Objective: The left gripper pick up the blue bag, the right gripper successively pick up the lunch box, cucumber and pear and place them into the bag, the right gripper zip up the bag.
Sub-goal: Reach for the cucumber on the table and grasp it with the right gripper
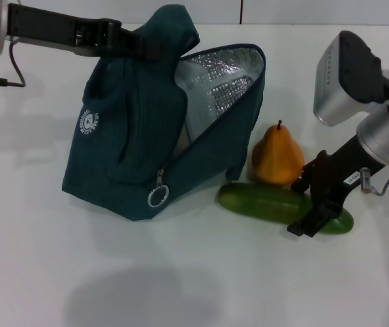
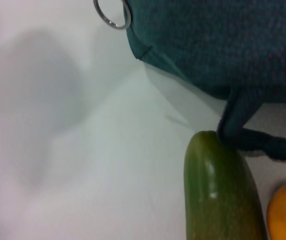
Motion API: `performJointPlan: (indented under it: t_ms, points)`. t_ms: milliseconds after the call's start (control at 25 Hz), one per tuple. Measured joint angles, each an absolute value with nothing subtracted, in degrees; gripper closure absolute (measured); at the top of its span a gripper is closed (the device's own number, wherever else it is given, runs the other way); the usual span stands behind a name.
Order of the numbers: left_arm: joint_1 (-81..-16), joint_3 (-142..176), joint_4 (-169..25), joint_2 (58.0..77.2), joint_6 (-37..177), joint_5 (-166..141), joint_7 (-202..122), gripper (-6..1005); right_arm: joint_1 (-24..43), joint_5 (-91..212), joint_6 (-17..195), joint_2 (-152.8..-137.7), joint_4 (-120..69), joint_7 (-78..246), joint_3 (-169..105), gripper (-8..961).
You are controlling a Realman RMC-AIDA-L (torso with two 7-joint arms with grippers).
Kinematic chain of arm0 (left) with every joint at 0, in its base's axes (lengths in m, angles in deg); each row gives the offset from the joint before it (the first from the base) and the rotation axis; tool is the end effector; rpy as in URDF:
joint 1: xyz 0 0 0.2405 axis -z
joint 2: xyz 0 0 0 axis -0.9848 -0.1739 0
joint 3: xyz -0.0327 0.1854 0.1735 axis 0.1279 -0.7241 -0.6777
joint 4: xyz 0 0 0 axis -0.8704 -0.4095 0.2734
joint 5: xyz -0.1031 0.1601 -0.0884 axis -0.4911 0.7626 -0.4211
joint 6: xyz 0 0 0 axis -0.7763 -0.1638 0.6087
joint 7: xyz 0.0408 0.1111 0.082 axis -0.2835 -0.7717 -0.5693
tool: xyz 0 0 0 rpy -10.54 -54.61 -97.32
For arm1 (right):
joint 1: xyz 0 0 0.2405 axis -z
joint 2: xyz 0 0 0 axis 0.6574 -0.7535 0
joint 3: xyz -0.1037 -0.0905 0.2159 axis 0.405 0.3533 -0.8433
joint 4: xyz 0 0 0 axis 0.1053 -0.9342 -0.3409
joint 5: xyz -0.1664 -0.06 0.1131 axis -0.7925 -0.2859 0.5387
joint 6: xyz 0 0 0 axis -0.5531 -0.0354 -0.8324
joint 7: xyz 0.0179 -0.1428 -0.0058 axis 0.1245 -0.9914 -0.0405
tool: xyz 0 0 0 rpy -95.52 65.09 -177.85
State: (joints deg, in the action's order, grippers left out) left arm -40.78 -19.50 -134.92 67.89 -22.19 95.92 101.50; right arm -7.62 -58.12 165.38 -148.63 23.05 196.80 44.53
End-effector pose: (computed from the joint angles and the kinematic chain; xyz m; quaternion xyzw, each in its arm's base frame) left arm -0.1738 0.3751 0.0882 -0.8653 -0.4601 -0.1871 0.0670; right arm 0.1581 0.3701 -0.0493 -0.9808 0.0964 -0.1693 0.0015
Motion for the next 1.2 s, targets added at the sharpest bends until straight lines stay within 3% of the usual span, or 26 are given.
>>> performJointPlan:
  t_ms: [520, 1080, 1200]
  points:
    - [-40.79, -19.57, -134.91, 67.88, -22.24, 95.79, 101.50, 960, -8.01, -57.60, 163.41, -148.61, 21.77, 196.78, 46.86, 104]
    - [-41.09, -19.57, -134.92, 67.67, -22.22, 95.79, 101.50, 960, -6.59, -55.20, 166.40, -148.08, 25.75, 196.32, 47.74, 319]
    - [-41.25, -19.57, -134.91, 67.62, -22.21, 95.78, 101.50, 960, -5.02, -52.69, 173.35, -147.85, 30.29, 194.88, 44.24, 319]
